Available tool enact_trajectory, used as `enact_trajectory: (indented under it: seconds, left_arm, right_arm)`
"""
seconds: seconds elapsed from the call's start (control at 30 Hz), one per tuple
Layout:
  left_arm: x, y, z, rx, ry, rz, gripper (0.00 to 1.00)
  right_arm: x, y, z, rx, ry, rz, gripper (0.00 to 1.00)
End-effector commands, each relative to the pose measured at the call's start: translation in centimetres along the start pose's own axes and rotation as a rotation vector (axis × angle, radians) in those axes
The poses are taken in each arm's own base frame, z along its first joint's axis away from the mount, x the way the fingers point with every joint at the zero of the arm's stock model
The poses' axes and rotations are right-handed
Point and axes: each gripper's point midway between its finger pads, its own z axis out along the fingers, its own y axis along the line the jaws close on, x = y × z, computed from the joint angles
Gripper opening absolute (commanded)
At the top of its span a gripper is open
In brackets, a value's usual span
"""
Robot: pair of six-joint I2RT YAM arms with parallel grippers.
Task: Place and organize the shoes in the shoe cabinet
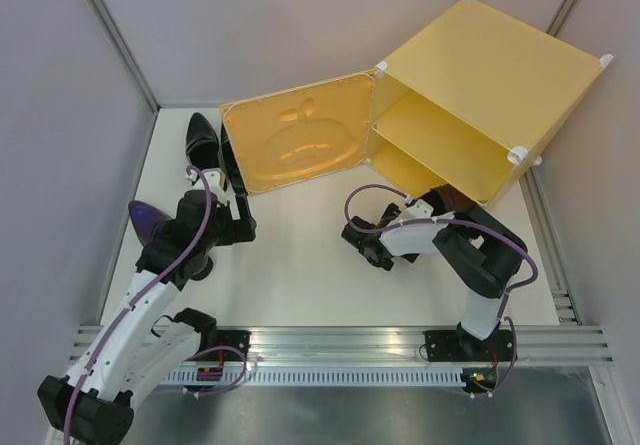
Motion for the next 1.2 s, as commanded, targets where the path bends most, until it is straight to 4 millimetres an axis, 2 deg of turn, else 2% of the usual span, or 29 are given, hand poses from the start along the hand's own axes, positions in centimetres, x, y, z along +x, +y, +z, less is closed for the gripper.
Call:
enact_trajectory:
  seconds: [0.0,0.03,0.07,0.2,0.37,0.4,0.43,0.5,0.63,0.7,0.73,0.93,1.13,1.17]
  left_arm:
    - [-0.6,0.2,0.2,-0.013,-0.024,0.001,0.95]
    - [-0.6,0.2,0.2,-0.013,-0.024,0.001,0.95]
    - [-0.6,0.2,0.2,-0.013,-0.024,0.001,0.95]
    - [-0.6,0.2,0.2,-0.014,-0.021,0.003,0.95]
    - [-0.5,0.2,0.3,-0.015,-0.020,0.004,0.95]
    - [-0.5,0.3,0.3,-0.017,-0.019,0.002,0.95]
    - [-0.5,0.2,0.3,-0.015,-0.020,0.004,0.95]
    - [-0.5,0.3,0.3,-0.017,-0.019,0.006,0.95]
    - [-0.5,0.3,0.3,-0.018,-0.019,0.005,0.95]
    - [-0.4,0.3,0.3,-0.018,-0.018,0.006,0.95]
    - [-0.5,0.3,0.3,-0.017,-0.019,0.006,0.95]
    - [-0.5,0.3,0.3,-0.018,-0.019,0.005,0.95]
    - [-0.5,0.3,0.3,-0.020,-0.021,0.007,0.95]
    - [-0.5,0.3,0.3,-0.020,-0.021,0.007,0.95]
  right_arm:
    - [-0.3,0.8,0.4,-0.009,-0.026,0.020,0.82]
    - [-0.2,0.7,0.5,-0.008,-0.028,0.018,0.78]
    - [-0.3,0.6,0.5,-0.006,-0.031,0.015,0.68]
    - [-1.2,0.6,0.5,-0.007,-0.055,-0.001,0.42]
    - [-3.7,1.1,-0.2,-0.038,-0.099,-0.008,0.23]
    - [-4.2,1.2,-0.4,-0.045,-0.107,-0.002,0.17]
    - [-5.1,1.3,-0.6,-0.054,-0.125,-0.004,0.14]
    - [-5.6,1.3,-0.7,-0.063,-0.131,-0.013,0.03]
    - [-6.6,1.9,-0.4,-0.099,-0.124,0.008,0.01]
    - [-6.6,1.3,0.3,-0.101,-0.103,-0.016,0.01]
    - [-7.1,1.6,0.6,-0.110,-0.102,0.026,0.01]
    - [-6.8,1.3,2.4,-0.089,-0.072,0.005,0.01]
    - [-6.5,1.5,4.2,-0.059,-0.038,0.003,0.06]
    - [-6.6,1.6,4.4,-0.057,-0.036,0.006,0.09]
